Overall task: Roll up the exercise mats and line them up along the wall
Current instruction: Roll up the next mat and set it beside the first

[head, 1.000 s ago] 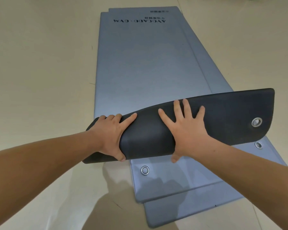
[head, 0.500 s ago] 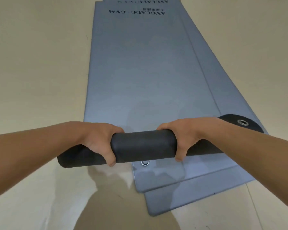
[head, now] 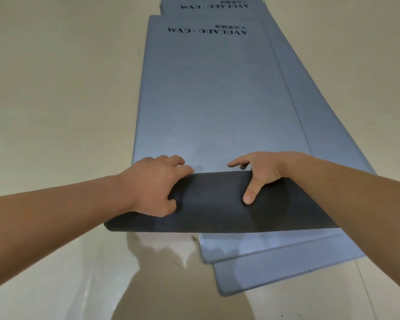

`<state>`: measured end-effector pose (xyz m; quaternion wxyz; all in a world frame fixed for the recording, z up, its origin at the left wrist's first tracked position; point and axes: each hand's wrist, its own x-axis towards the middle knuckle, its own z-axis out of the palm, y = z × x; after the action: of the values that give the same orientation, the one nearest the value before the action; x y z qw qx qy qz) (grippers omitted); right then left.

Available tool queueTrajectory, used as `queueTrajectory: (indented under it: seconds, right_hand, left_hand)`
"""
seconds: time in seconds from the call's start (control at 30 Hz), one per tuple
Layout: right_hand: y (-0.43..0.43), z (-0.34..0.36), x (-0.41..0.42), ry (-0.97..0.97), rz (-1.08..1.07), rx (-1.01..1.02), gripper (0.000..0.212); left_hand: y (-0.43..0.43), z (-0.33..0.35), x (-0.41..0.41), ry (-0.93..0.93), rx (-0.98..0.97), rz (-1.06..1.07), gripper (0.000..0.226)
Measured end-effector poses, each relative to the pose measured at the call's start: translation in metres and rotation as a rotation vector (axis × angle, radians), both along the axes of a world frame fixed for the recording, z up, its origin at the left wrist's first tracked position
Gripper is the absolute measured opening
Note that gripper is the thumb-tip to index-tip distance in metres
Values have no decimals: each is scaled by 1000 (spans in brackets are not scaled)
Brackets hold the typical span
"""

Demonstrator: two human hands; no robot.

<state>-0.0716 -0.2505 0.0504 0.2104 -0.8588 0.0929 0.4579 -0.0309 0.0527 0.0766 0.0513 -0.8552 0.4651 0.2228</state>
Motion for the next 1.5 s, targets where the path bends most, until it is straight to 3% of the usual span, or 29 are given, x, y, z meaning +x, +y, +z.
queueTrajectory:
  seconds: [0.07,0.2,0.27,0.4,0.43,0.53,0.6,0.77,0.9,1.0,1.2,1.37,1.5]
  right_hand:
    - [-4,3,4,-81,-14,-31,125]
    - [-3,14,11,-171,16,-78,116]
    - [4,22,10,-220,61,-146,110]
    - [19,51,6,-298,186,-299,86]
    - [21,55,4,-263,203,-307,91]
    - [33,51,-10,-117,265,-434,141]
    - [42,36,-20,-168,359,-585,155]
    - [34,27,-11,-231,371,-550,150]
    - [19,33,6,-185,262,-438,148]
    - [14,34,18,-152,220,-384,153]
    - [29,23,9,-441,367,-479,142]
    - [45,-6,-17,-474,422,-731,163]
    - [37,-7,-9,-522,419,-702,145]
  left_hand:
    - [-3,-6,-21,-153,-31,-55,70]
    - [-9,-30,-56,-206,234,-36,126]
    - [-12,-42,-53,-235,252,-38,136]
    - [-17,-41,-11,-204,106,-58,134]
    - [-19,-36,0,-180,88,-63,132]
    - [-25,-26,27,-89,61,-47,123]
    - [-29,-24,34,-36,67,-25,120]
    - [-30,-29,29,-89,103,15,136]
    - [-15,-34,-4,-329,25,-13,115]
    - [-9,-48,-20,-267,163,51,127]
    - [-26,-70,-7,-284,171,123,144]
    - [-40,-65,28,-289,144,108,133]
    - [-43,-57,43,-245,118,66,120]
